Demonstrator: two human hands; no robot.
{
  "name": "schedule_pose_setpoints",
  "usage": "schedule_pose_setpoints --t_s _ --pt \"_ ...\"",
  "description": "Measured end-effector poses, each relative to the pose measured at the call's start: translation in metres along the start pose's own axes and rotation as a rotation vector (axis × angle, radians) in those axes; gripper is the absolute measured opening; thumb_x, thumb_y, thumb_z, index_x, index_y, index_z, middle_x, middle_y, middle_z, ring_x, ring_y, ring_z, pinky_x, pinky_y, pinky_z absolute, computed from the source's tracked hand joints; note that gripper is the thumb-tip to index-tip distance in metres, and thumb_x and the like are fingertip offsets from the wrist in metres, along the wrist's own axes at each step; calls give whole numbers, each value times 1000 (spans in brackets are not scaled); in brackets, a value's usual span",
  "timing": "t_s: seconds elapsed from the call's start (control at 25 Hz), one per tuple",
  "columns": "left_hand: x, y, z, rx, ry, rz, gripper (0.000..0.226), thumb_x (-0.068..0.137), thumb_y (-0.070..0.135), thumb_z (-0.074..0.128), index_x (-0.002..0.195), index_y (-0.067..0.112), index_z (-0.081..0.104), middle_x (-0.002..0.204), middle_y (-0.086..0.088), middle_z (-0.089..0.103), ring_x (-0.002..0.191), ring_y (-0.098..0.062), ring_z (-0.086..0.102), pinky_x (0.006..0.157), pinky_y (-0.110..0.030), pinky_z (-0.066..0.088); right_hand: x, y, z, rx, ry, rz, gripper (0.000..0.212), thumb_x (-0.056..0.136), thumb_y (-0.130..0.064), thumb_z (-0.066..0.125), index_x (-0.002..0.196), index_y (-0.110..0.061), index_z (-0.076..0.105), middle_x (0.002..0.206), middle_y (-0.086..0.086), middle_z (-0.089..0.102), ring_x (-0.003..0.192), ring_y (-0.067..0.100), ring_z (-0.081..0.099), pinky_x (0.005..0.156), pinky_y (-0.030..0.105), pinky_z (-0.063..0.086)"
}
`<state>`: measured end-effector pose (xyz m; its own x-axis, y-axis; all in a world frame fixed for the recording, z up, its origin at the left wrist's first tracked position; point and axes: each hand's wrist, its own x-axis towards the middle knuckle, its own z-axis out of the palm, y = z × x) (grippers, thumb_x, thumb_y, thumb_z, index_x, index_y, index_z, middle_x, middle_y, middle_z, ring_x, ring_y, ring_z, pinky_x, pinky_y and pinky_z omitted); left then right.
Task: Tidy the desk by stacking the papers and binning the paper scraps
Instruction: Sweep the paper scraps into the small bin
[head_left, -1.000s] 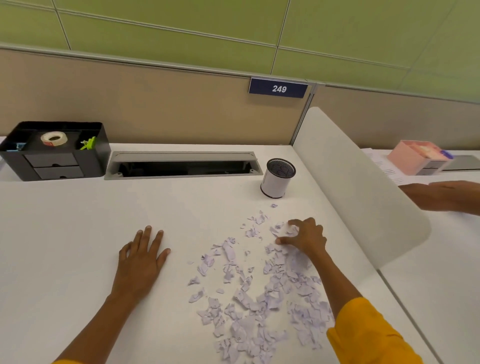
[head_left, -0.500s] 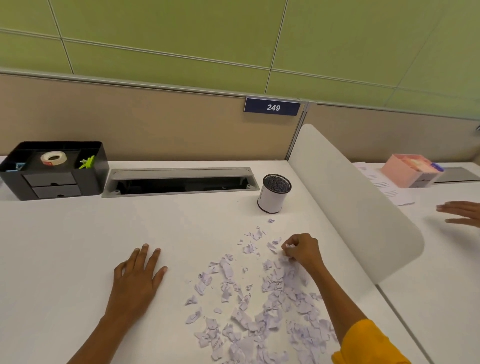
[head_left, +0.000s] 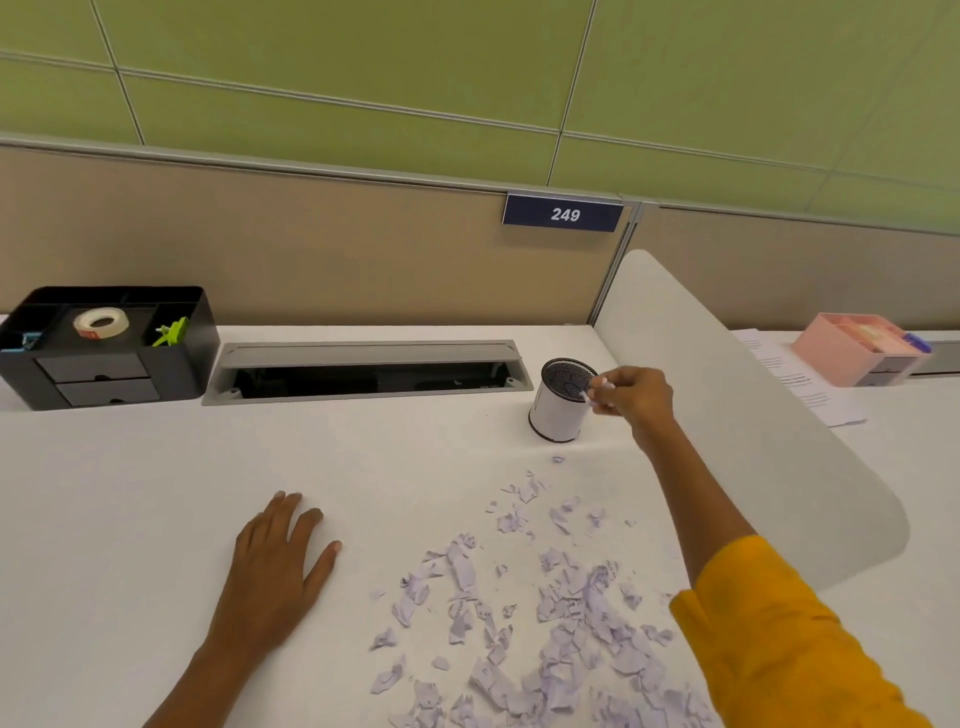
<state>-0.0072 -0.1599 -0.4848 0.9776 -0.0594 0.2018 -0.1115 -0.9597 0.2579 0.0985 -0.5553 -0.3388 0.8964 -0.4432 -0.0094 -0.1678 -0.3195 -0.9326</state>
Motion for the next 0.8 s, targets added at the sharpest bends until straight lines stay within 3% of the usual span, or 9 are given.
schedule_pose_setpoints --t_s 0.08,0.24,0.4,0.56,0.72,0.8 --pt "2 -2 1 -26 -23 20 71 92 60 14 115 11 60 132 -15 52 126 -33 45 102 -41 31 18 -7 5 -52 12 -18 16 69 13 71 84 7 69 63 8 61 39 8 58 50 17 55" --pt "3 -5 4 -44 -49 20 70 92 62 14 120 14 57 137 -13 48 130 -30 42 106 -37 23 41 -5 20 -206 -30 -37 16 71 8 72 86 6 70 69 12 63 39 7 59 52 15 55" --pt "3 -5 3 -45 -63 19 68 91 61 15 122 16 56 139 -11 47 131 -29 41 107 -36 21 49 -6 31 -402 -82 -55 26 70 -4 78 95 -4 72 90 9 67 82 21 63 84 31 55" --pt "2 -5 5 -41 -56 16 70 91 62 14 122 16 56 139 -11 47 132 -28 40 108 -38 23 43 -9 31 -427 28 -163 29 73 -18 78 101 -10 72 107 11 70 95 23 62 85 32 49" --pt "2 -6 5 -39 -61 15 69 92 61 15 122 16 57 139 -12 47 132 -29 40 107 -36 22 43 -3 39 -709 -78 -70 78 64 -47 82 130 -21 51 132 11 51 124 33 46 98 44 44" --pt "2 -5 5 -42 -57 17 69 92 62 15 122 16 57 139 -12 47 131 -29 41 107 -36 22 42 3 45 -700 -125 -52 94 60 -44 86 138 -21 40 136 14 44 126 34 43 100 46 42"
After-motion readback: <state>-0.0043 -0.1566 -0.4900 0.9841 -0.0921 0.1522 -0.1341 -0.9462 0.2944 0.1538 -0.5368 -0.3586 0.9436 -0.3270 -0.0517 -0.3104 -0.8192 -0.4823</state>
